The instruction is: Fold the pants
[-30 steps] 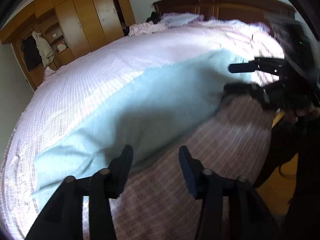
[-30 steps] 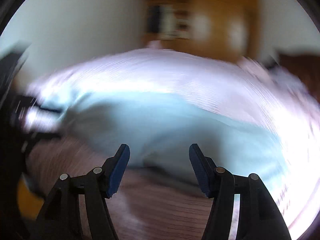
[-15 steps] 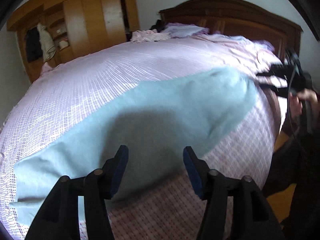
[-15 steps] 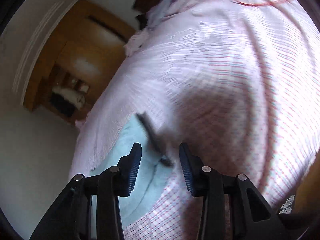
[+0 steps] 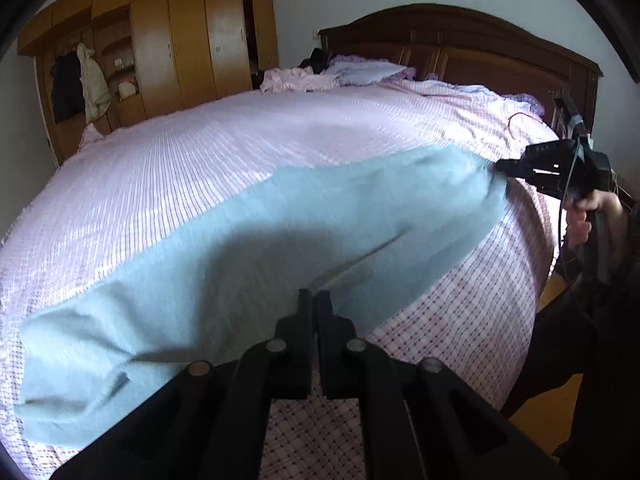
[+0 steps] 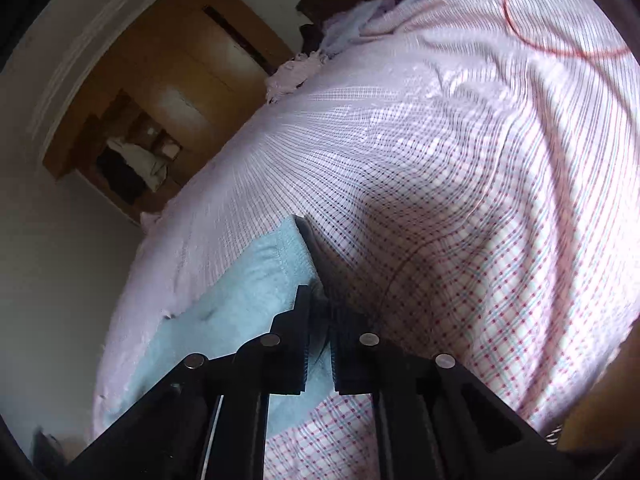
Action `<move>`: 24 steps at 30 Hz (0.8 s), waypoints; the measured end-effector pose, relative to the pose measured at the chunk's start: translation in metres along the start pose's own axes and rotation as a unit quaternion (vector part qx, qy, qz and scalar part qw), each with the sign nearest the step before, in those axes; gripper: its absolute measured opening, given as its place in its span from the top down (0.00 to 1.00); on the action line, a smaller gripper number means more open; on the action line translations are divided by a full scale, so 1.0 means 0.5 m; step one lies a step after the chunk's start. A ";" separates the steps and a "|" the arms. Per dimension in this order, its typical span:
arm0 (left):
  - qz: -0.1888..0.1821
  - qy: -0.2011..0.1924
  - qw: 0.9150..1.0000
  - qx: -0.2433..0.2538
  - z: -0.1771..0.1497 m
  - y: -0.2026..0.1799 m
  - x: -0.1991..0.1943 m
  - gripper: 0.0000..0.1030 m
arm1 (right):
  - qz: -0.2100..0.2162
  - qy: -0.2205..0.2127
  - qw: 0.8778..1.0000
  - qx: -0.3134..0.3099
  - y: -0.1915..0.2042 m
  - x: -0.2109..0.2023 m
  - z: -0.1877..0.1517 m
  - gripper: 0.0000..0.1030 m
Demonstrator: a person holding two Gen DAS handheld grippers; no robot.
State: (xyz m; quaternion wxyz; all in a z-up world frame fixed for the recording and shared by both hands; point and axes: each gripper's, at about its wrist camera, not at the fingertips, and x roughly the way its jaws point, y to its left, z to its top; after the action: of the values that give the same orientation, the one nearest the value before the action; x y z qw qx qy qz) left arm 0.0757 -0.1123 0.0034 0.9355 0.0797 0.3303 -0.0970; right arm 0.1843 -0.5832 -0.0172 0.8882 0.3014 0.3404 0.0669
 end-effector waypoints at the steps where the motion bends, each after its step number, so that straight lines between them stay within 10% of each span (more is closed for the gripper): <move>1: 0.003 -0.002 1.000 0.003 0.001 0.000 -0.002 0.98 | -0.012 0.006 1.000 -0.009 0.005 0.001 -0.005 0.99; 13: 0.010 0.043 0.998 0.043 -0.027 -0.019 0.027 0.97 | -0.066 0.000 0.998 -0.004 -0.009 0.004 -0.018 0.84; 18: -0.015 0.032 0.999 0.014 -0.020 -0.006 0.006 0.64 | -0.013 -0.068 0.995 -0.071 0.066 -0.070 -0.033 0.84; 21: -0.015 0.019 1.000 -0.005 -0.016 0.008 -0.004 0.50 | 0.041 -0.004 0.988 -0.152 0.130 -0.033 -0.081 0.92; 24: -0.008 0.025 0.999 -0.018 -0.017 0.018 0.002 0.51 | -0.004 0.060 0.977 -0.203 0.154 0.028 -0.135 1.00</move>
State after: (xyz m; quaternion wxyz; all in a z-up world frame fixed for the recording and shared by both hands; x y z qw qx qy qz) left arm 0.0736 -0.1017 -0.0031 0.9273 0.0624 0.3563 -0.0964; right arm 0.1581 -0.4833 -0.0201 0.9091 0.1089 0.3733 0.1492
